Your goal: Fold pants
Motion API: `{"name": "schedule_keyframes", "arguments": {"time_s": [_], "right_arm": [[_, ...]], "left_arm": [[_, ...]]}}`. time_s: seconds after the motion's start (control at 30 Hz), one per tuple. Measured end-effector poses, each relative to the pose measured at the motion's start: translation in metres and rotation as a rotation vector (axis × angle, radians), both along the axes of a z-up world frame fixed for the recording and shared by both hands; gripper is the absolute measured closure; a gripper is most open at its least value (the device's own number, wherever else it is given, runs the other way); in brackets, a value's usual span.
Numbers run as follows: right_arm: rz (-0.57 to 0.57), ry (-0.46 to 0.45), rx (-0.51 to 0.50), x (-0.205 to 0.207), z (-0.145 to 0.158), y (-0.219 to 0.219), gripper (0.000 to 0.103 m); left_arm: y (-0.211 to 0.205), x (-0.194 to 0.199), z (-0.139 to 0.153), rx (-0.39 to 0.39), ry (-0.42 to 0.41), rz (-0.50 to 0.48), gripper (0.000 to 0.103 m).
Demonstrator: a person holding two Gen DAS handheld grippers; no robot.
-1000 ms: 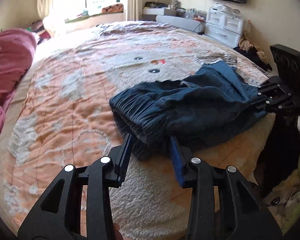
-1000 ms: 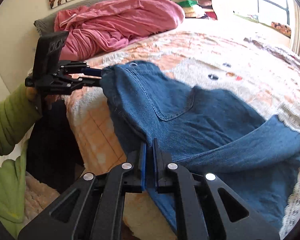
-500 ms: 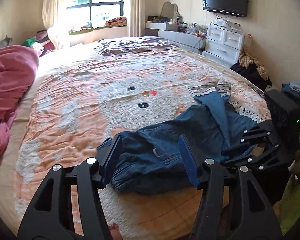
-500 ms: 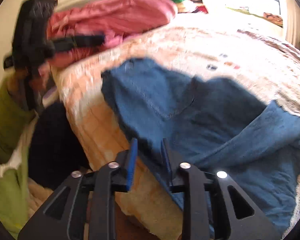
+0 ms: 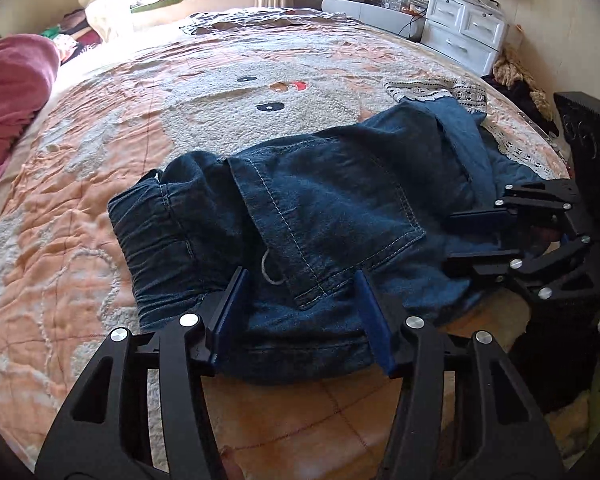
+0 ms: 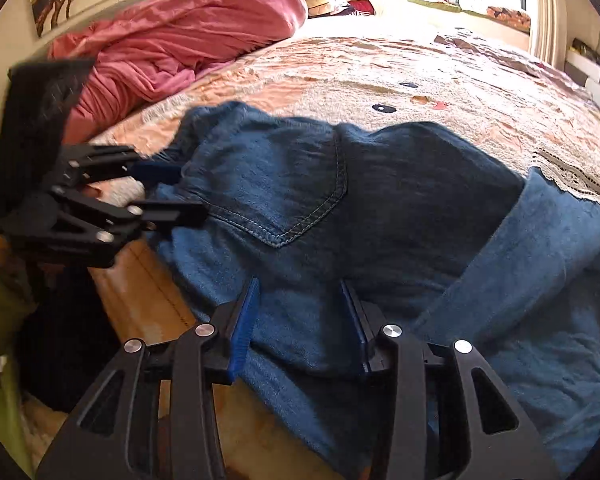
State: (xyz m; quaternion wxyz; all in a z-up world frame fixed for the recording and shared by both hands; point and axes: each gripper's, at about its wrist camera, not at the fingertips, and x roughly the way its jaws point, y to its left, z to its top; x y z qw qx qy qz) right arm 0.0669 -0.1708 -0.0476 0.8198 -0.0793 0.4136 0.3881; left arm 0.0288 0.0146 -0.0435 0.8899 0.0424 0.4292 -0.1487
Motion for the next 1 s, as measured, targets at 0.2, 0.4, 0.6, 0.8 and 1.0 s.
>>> {"name": "schedule_keyframes", "arguments": {"time_s": [0.2, 0.4, 0.6, 0.8, 1.0], "right_arm": [[-0.294, -0.124, 0.102, 0.015, 0.055, -0.131, 0.044], [-0.569, -0.015, -0.039, 0.077, 0.036, -0.238, 0.041], [-0.561, 0.069, -0.079, 0.116, 0.002, -0.251, 0.045], [-0.498, 0.107, -0.055, 0.126, 0.0, -0.226, 0.093], [-0.58, 0.015, -0.148, 0.124, 0.015, -0.238, 0.094]], "left_arm": [[-0.008, -0.015, 0.058, -0.103, -0.114, -0.037, 0.052], [-0.061, 0.004, 0.057, -0.139, -0.079, -0.12, 0.047], [-0.102, 0.017, 0.016, -0.09, 0.022, -0.176, 0.047], [-0.102, 0.02, -0.002, -0.07, 0.064, -0.165, 0.047], [-0.101, 0.02, -0.005, -0.059, 0.066, -0.168, 0.047]]}}
